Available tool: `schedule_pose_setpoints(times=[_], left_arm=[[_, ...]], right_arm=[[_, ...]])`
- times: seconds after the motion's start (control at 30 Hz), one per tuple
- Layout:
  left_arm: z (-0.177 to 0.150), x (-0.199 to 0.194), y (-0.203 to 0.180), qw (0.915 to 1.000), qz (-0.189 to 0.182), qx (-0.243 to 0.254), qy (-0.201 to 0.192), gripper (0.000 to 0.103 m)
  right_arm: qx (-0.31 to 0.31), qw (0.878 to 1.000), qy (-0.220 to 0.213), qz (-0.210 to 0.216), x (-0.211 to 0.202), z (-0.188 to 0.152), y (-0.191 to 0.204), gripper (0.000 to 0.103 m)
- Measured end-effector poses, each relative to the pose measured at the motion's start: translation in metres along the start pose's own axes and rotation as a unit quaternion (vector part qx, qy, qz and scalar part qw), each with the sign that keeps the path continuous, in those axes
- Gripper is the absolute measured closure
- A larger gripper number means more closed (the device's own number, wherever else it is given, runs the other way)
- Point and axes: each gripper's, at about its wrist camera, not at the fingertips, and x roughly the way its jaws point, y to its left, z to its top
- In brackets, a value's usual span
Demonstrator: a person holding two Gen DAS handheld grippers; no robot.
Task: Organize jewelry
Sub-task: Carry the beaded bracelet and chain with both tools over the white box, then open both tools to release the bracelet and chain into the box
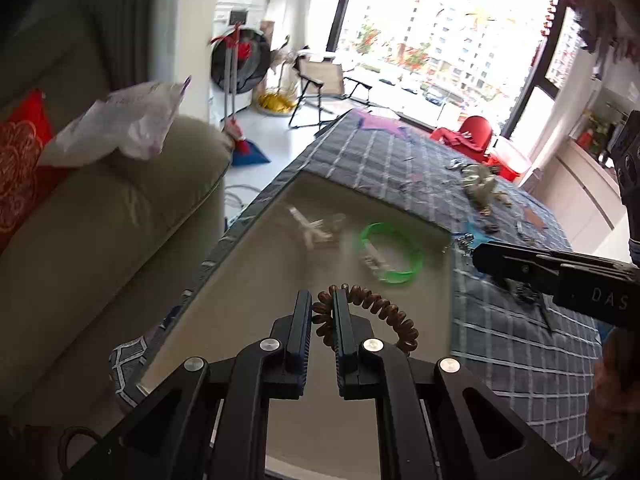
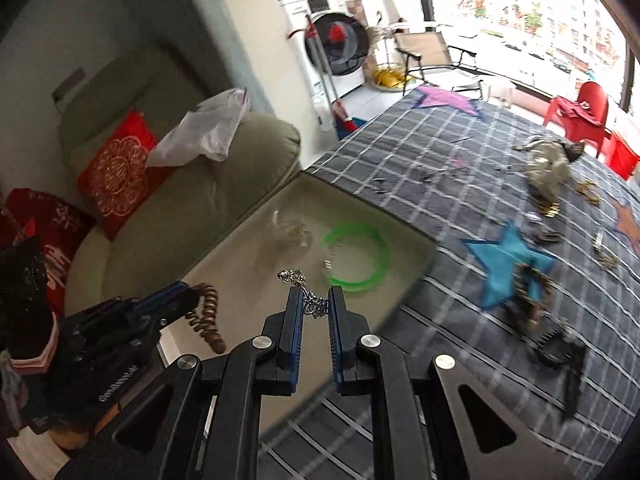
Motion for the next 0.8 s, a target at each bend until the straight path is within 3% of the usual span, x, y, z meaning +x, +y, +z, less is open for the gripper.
schedule_pose_setpoints(times=[0.43, 0.8], left_arm=[[-0.008, 0.052, 0.030, 0.9968, 0.060, -0.019, 0.051, 0.091], [-0.013, 0.064, 0.027, 0.9946, 0.085, -0.003, 0.059, 0.091]], right_arm=[[0.020, 0.997, 0.068, 0.010, 0.095, 0.015, 0.010, 0.090], [0.035, 0.995, 0.092, 0.008, 0.125, 0.009, 0.001, 0.089]])
